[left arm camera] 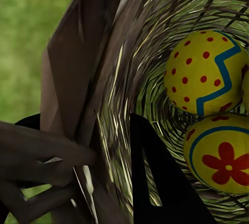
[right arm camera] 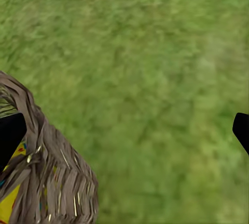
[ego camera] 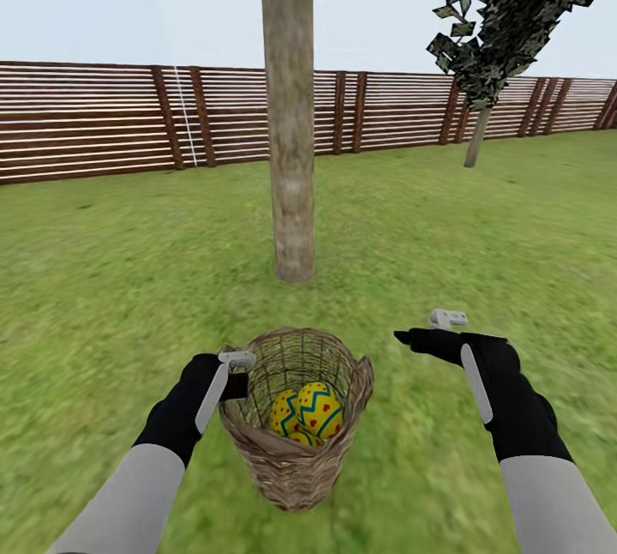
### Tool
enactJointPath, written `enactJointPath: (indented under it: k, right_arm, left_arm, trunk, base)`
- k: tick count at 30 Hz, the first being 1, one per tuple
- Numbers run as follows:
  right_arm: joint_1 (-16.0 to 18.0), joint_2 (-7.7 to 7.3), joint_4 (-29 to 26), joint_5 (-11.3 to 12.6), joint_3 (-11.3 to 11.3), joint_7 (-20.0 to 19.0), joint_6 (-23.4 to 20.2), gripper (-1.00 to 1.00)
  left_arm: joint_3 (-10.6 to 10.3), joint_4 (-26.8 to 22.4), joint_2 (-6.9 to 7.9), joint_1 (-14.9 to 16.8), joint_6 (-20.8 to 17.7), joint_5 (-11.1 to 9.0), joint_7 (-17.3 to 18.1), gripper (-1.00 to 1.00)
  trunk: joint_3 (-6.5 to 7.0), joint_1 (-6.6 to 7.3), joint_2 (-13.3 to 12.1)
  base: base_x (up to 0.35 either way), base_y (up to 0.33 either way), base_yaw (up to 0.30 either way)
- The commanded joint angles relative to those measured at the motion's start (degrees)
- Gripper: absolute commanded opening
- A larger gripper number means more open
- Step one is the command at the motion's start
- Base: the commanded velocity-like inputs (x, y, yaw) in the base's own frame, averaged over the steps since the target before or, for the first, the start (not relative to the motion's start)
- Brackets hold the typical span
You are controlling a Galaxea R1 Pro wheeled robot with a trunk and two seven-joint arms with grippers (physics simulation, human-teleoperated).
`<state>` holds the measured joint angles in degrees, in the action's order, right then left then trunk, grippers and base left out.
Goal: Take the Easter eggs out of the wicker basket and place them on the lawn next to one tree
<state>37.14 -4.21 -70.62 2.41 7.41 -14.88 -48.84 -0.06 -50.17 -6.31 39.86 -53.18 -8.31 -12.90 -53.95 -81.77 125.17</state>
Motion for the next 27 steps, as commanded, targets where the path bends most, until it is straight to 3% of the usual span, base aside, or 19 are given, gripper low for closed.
enactJointPath:
  k: [1, 11, 24, 27]
  right_arm:
    - [0.0, -0.01, 0.0, 0.2, 0.1, -0.1, -0.3, 1.0]
    - [0.0, -0.02, 0.0, 0.0, 0.1, -0.1, -0.3, 1.0]
    - [0.0, -0.1, 0.0, 0.1, 0.1, -0.1, -0.3, 1.0]
    - [0.0, -0.1, 0.0, 0.1, 0.1, -0.1, -0.3, 1.0]
  left_arm:
    - [0.0, -0.1, 0.0, 0.0, -0.1, -1.1, -0.6, -1.0]
    - [0.0, -0.1, 0.07, 0.0, -0.1, -1.1, -0.6, -1.0]
    - [0.1, -0.1, 0.07, 0.0, -0.2, -1.1, -0.6, -1.0]
    - [0.1, -0.1, 0.07, 0.0, -0.2, -1.1, -0.6, -1.0]
  trunk:
    - [-0.15, -0.02, 0.0]
    - [-0.38, -0.02, 0.0]
    - [-0.38, -0.02, 0.0]
    - [-0.38, -0.02, 0.0]
  base:
    - [0.299, 0.0, 0.0]
    - [0.297, 0.0, 0.015]
    - [0.295, 0.0, 0.281]
    - [0.291, 0.0, 0.052]
